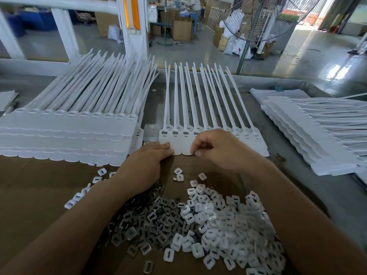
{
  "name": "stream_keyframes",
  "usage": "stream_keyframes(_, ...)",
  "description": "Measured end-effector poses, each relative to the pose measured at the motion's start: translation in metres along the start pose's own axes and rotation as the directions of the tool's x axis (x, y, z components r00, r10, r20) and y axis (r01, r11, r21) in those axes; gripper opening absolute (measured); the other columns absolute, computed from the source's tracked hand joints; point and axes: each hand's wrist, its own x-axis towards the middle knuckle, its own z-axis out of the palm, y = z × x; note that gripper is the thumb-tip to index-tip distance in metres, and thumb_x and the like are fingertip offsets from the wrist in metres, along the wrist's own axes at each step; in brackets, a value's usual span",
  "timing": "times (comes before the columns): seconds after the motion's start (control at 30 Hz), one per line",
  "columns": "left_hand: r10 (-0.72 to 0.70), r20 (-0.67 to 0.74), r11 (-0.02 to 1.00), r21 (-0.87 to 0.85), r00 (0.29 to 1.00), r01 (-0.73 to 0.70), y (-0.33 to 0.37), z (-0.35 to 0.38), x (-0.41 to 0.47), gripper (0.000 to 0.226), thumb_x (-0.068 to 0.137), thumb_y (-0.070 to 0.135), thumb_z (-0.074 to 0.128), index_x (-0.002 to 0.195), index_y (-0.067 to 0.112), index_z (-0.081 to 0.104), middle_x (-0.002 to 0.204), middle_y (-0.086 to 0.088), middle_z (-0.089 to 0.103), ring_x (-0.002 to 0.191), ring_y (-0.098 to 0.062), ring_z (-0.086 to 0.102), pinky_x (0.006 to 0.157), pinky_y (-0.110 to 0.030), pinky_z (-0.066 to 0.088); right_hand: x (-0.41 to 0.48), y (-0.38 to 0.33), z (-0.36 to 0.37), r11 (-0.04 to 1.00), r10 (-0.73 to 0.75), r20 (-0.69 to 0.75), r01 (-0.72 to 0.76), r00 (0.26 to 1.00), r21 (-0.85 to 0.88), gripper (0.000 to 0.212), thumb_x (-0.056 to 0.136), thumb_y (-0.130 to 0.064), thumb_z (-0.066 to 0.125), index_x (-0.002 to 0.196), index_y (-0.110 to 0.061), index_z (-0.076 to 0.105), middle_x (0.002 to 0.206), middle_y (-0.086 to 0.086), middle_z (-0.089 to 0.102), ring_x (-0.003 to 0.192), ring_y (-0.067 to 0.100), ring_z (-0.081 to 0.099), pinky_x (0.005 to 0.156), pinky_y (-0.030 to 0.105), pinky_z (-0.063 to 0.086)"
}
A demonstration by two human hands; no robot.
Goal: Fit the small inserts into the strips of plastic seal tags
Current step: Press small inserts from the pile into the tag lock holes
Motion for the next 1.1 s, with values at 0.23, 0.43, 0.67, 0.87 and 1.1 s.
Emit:
stream_keyframes(0.23, 0.001, 0.033, 1.000, -0.013, 0.999, -0.001, 0.000, -0.002, -0.002, 0.057, 0.088, -0.006, 0.034, 0.137, 0.023, 0.038, 0.148, 0.008, 0.027, 0.136, -0.007, 0.019, 0.108, -0.017, 0.006, 0.023, 0.045, -0.018, 0.970, 0.227, -0.354, -0.178, 0.907, 0.166, 0.018, 0.086, -0.009, 0.061, 0.077, -0.024, 0.058, 0.076, -0.011, 0.059, 0.070, 0.002, 0.055, 0.060, 0.016, 0.041)
stream_keyframes(0.43, 0.001, 0.046, 1.000, -0.015, 0.999, 0.000, 0.000, -0.003, -0.001, 0.059, 0.086, -0.006, 0.038, 0.137, 0.023, 0.037, 0.148, 0.008, 0.026, 0.136, -0.006, 0.019, 0.105, -0.012, 0.004, 0.041, 0.063, -0.017, 0.952, 0.305, -0.387, -0.264, 0.870, 0.156, 0.013, 0.089, -0.010, 0.056, 0.081, -0.018, 0.062, 0.081, -0.008, 0.056, 0.070, 0.001, 0.048, 0.056, 0.014, 0.034)
stream_keyframes(0.67, -0.012, 0.047, 1.000, -0.016, 0.999, 0.013, 0.001, -0.003, 0.000, 0.059, 0.086, -0.007, 0.037, 0.137, 0.023, 0.038, 0.148, 0.008, 0.026, 0.136, -0.007, 0.019, 0.107, -0.016, 0.006, 0.048, 0.069, -0.016, 0.921, 0.390, -0.320, -0.363, 0.864, 0.142, 0.016, 0.089, -0.013, 0.057, 0.075, -0.016, 0.064, 0.070, -0.018, 0.051, 0.067, 0.001, 0.046, 0.051, 0.016, 0.033)
stream_keyframes(0.87, -0.006, 0.037, 1.000, -0.020, 0.999, 0.007, 0.001, -0.004, -0.001, 0.058, 0.087, -0.006, 0.037, 0.137, 0.023, 0.038, 0.148, 0.008, 0.027, 0.136, -0.007, 0.019, 0.105, -0.014, 0.005, 0.053, 0.071, -0.014, 0.925, 0.373, -0.343, -0.376, 0.862, 0.061, 0.019, 0.088, -0.011, 0.056, 0.072, -0.015, 0.064, 0.073, -0.015, 0.052, 0.066, 0.002, 0.045, 0.056, 0.013, 0.033)
stream_keyframes(1.1, 0.010, 0.006, 1.000, -0.018, 1.000, -0.010, -0.002, -0.001, -0.003, 0.057, 0.087, -0.006, 0.037, 0.135, 0.024, 0.041, 0.147, 0.007, 0.031, 0.135, -0.007, 0.022, 0.106, -0.015, 0.007, 0.052, 0.074, -0.011, 0.936, 0.344, -0.442, -0.341, 0.829, 0.088, 0.008, 0.081, -0.013, 0.067, 0.088, -0.017, 0.070, 0.105, -0.001, 0.065, 0.089, 0.009, 0.048, 0.079, 0.024, 0.039)
